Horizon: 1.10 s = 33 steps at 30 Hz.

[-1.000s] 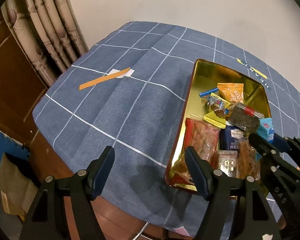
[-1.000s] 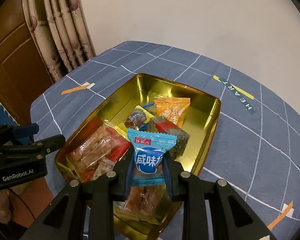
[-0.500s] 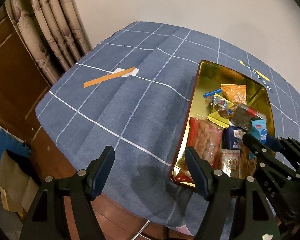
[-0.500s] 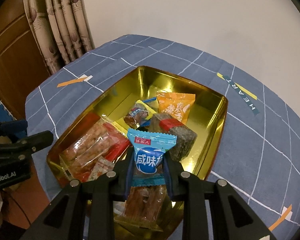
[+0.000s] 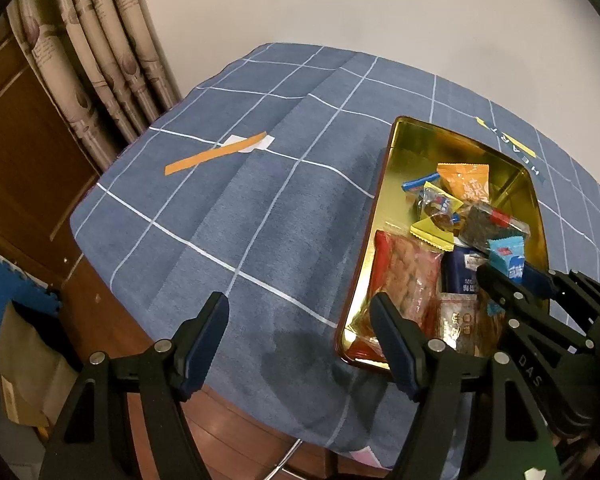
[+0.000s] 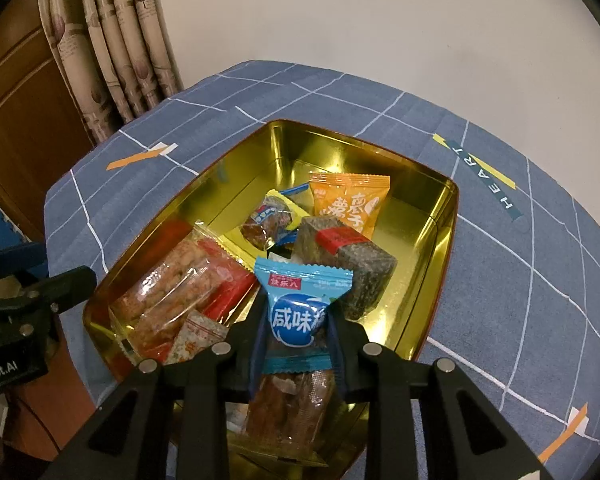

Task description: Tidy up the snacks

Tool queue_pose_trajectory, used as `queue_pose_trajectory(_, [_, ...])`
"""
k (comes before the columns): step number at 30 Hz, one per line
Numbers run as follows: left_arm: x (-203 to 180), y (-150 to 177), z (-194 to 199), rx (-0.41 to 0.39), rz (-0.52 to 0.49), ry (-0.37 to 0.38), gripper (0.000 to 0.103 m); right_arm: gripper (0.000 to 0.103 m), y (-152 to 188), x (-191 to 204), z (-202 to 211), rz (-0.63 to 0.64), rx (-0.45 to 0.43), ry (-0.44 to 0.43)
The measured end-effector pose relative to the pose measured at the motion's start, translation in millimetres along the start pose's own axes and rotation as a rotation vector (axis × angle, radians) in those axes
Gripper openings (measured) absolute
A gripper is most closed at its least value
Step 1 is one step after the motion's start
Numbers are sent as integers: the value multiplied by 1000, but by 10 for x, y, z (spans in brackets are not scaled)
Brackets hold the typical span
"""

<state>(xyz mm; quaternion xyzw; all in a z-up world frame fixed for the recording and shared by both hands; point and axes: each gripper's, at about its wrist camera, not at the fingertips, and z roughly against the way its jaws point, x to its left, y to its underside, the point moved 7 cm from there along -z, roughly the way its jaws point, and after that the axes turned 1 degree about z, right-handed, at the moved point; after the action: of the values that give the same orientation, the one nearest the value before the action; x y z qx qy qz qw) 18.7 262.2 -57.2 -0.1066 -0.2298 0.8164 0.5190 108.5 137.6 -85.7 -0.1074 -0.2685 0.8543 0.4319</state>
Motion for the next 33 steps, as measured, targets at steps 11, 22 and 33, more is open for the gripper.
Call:
queue_pose_trajectory(11, [-19, -5, -3, -3, -9, -7, 72, 57, 3, -38, 123, -75, -1, 18])
queue_pose_trajectory(22, [-68, 5, 16, -12, -43, -16, 75, 80, 186, -161, 439, -176, -6, 34])
queue_pose_trajectory(33, [-107, 7, 23, -18, -65, -22, 76, 81, 306, -122, 560, -140, -20, 110])
